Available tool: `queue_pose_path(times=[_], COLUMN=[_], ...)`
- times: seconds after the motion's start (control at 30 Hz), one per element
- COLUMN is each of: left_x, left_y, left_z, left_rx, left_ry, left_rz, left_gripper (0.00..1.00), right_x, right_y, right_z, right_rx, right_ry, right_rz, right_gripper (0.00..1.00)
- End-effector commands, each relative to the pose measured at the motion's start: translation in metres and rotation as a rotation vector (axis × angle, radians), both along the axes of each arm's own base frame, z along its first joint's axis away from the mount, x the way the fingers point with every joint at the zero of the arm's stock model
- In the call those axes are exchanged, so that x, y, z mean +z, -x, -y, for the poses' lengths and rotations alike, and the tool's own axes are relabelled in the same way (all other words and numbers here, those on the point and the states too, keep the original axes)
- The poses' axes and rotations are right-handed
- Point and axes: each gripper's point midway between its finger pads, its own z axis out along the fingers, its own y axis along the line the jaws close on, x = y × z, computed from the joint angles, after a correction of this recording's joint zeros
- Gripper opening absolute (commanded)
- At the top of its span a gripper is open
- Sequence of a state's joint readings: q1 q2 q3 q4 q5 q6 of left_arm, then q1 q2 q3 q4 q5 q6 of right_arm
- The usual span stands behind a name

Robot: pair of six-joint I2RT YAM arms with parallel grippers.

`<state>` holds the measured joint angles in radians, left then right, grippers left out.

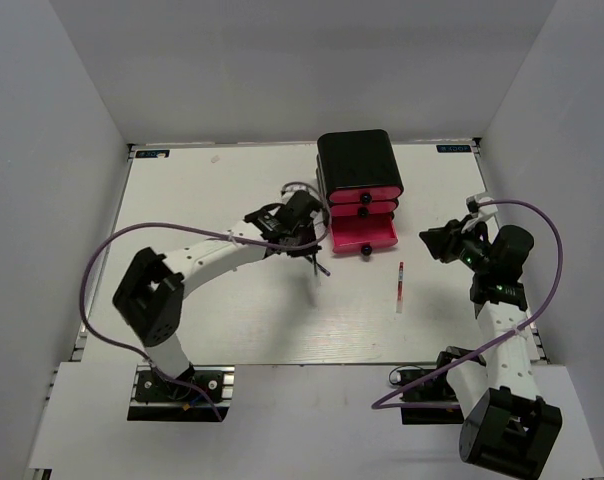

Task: Sort the stationery into containers
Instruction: Grab a piece of stationery with the left arm, then place the stationery into the container

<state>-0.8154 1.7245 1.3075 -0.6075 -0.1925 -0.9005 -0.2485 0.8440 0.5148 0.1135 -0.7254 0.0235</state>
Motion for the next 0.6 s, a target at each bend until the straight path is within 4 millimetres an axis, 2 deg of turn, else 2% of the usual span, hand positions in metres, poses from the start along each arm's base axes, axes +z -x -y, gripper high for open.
queue_pose_path(times=[0.0,0.03,0.13,0.2,0.23,0.27,0.4,0.47,0.57], left_x=[0.074,0.079,0.086,0.087,0.077,0.086,0.090,0.102,0.104], left_y=[-0.018,-0.009,0.001,-0.005,-0.011,-0.021,-0.044,-0.048,-0.055], left_z=[0.040,0.049,0.073,0.080,0.084,0.089,0.101,0.109,0.117], left_rx=[-0.476,-0.699,-1.035,-1.104,-1.137,-1.193,-1.223,-1.231,-1.240], left_ry=[0.052,0.025,-0.010,-0.035,-0.064,-0.114,-0.219,-0.209,-0.220], left_rz=[0.377,0.444,0.579,0.634,0.640,0.715,0.833,0.908,0.988], left_gripper=[0.00,0.00,0.01,0.01,0.01,0.01,0.01,0.01,0.01], right_x=[0.010,0.010,0.010,0.010,0.011,0.012,0.014,0.018,0.017], right_y=[0.001,0.001,0.007,0.014,0.017,0.021,0.030,0.029,0.030], right_z=[-0.003,-0.002,-0.009,-0.018,-0.020,-0.023,-0.026,-0.025,-0.025], right_rx=[0.035,0.036,0.107,0.171,0.195,0.223,0.251,0.246,0.246], right_ry=[0.006,0.009,0.042,0.041,0.058,0.069,0.101,0.111,0.104], right_rz=[0.049,0.055,0.090,0.108,0.130,0.150,0.218,0.243,0.238], right_gripper=[0.38,0.38,0.44,0.44,0.42,0.41,0.36,0.34,0.34])
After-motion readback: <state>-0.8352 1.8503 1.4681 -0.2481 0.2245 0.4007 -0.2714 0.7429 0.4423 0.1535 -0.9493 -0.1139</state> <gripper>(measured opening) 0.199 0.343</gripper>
